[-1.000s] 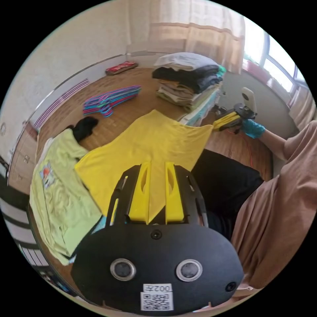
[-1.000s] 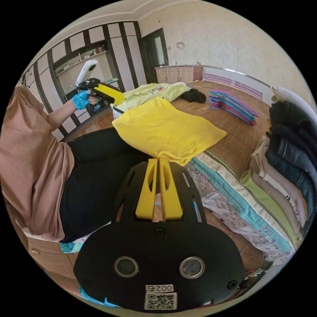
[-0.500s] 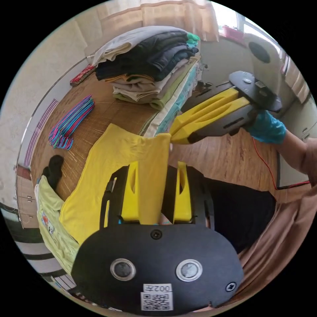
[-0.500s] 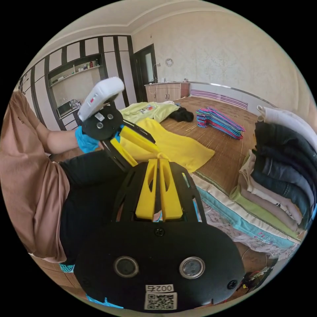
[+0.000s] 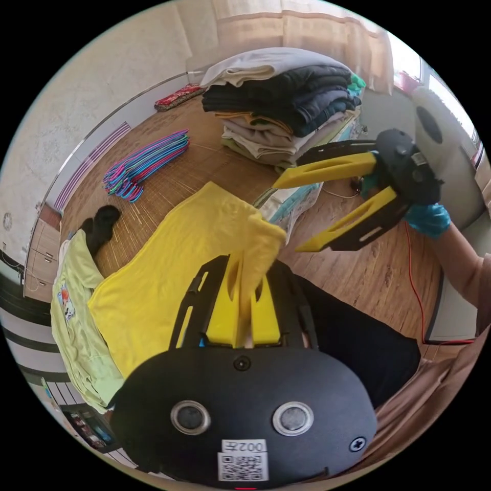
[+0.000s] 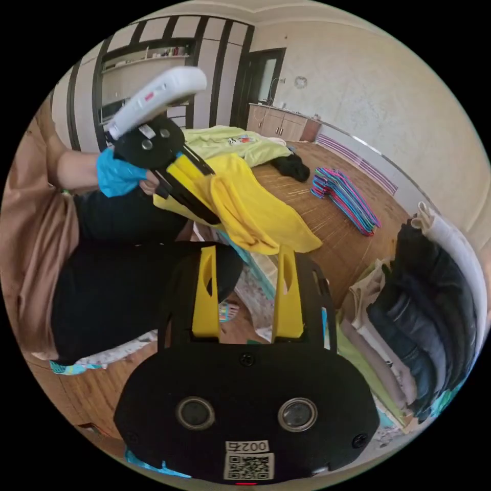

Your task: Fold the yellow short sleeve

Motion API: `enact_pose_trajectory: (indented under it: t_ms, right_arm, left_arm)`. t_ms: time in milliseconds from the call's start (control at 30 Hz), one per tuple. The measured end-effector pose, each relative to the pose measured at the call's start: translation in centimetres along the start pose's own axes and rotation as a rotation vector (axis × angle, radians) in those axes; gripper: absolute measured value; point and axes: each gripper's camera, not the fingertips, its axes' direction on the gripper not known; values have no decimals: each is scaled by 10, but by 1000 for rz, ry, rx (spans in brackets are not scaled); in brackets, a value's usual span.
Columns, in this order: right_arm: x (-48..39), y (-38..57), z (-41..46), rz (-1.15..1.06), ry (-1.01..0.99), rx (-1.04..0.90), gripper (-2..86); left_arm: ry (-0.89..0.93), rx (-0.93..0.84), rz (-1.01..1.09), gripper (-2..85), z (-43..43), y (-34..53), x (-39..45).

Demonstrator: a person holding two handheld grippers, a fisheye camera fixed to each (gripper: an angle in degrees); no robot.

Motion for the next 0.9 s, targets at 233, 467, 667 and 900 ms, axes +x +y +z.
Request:
enact_pose_trajectory:
  t_ms: [233, 467, 667, 900]
  right_arm:
    - [-10, -50, 78, -172, 147, -94, 205]
    - [-4, -88, 134, -143, 166, -96, 136]
    - [4, -110, 141, -3, 124, -13, 51]
    - [3, -125, 102, 4, 284, -29, 17]
  left_arm:
    - [29, 12, -13, -8, -14, 7, 5]
    - [51, 31, -25, -8, -33, 21, 13]
    - [20, 49, -31, -8, -48, 37, 21]
    - [46, 121, 15, -8, -69, 46, 42]
